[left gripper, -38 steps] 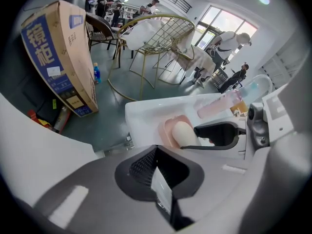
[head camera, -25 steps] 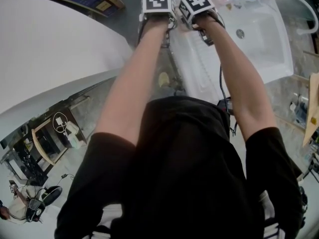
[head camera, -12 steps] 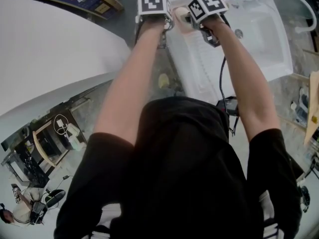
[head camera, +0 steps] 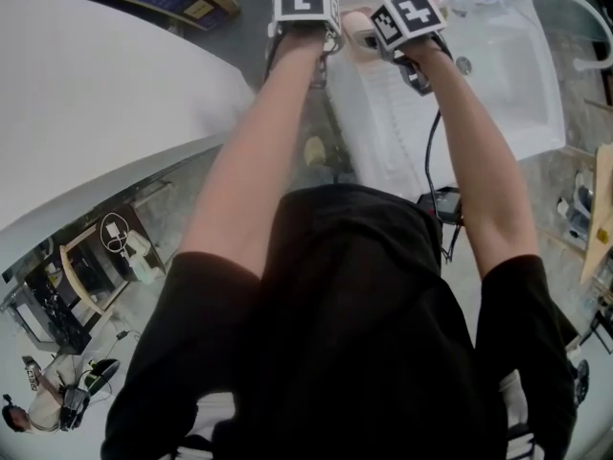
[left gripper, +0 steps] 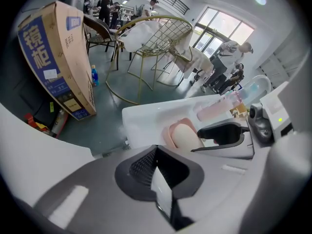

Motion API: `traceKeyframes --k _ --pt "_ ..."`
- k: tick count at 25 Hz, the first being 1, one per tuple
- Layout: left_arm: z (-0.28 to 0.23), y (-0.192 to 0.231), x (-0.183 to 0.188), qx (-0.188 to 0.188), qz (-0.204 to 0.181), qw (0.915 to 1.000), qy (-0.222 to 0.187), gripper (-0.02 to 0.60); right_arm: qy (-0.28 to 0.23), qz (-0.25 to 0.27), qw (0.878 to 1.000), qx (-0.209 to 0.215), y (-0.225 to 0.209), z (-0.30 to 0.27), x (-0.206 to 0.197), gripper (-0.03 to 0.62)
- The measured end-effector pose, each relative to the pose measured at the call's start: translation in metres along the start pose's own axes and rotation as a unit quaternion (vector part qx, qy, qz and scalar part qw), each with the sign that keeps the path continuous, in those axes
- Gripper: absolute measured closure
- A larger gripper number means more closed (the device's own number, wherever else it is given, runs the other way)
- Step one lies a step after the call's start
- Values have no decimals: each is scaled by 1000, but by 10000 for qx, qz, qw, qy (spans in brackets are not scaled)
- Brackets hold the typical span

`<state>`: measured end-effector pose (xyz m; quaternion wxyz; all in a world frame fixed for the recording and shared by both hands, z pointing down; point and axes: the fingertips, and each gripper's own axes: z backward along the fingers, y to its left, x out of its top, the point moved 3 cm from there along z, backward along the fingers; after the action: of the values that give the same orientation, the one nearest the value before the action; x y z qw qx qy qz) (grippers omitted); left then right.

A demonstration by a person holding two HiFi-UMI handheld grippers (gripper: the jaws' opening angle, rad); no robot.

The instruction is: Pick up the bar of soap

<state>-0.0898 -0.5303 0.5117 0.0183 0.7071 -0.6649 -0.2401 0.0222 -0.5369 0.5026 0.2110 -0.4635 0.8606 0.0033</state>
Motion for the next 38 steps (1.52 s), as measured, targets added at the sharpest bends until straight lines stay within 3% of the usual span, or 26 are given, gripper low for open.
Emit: traceKeyframes --k 7,11,15,20,27,38 --pt "0 -4 1 -33 -14 10000 -22 583 225 89 9997 3 7 -11 -8 326" --pt "0 -10 2 -156 -13 9999 -31 583 323 -279 9988 -241 1 -12 -6 329" --pt "-4 -8 5 -142 -49 9999 -45 583 710 -383 9960 -375 1 -18 -3 329" --pt "-12 -7 8 -74 -145 9999 -17 583 793 -450 9952 -355 -1 -19 -1 329" --pt "-6 -4 6 -94 -71 9999 44 583 555 -732 9958 24 -1 -16 -4 330" --pt "-1 -5 2 15 -130 9999 37 583 -26 -1064 9942 175 -11 9 -6 329"
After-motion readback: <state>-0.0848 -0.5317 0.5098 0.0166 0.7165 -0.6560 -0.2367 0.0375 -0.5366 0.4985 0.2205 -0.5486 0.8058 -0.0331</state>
